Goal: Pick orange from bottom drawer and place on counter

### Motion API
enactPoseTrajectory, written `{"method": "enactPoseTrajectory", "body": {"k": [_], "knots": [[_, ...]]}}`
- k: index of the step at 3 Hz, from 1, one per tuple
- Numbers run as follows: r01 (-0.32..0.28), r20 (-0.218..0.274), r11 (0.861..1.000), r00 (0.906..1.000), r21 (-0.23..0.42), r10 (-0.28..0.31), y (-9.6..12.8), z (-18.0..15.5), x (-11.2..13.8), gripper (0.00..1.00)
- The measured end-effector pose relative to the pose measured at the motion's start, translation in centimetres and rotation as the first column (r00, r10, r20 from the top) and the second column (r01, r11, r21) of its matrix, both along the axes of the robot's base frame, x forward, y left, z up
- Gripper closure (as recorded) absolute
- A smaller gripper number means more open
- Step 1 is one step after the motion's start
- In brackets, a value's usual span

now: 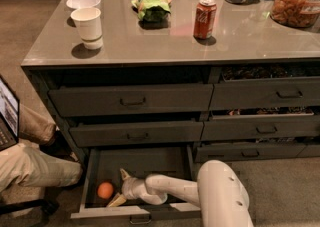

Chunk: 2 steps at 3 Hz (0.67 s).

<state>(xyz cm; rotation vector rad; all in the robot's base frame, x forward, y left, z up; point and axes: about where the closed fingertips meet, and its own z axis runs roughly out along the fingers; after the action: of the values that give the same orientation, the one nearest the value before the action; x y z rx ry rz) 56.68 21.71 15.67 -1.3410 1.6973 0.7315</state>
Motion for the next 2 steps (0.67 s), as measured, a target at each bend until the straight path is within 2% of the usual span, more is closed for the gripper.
{"method": "enactPoseTrajectory", "body": {"k": [1, 2], "knots": [[-0.024, -0.016, 1.000, 0.9996, 0.016, 0.024, 1.1, -0.8, -1.2, 0.00], [-0.059, -0.015, 0.997, 0.9981, 0.041, 0.060, 3.2, -0.3, -2.2, 0.00]]}}
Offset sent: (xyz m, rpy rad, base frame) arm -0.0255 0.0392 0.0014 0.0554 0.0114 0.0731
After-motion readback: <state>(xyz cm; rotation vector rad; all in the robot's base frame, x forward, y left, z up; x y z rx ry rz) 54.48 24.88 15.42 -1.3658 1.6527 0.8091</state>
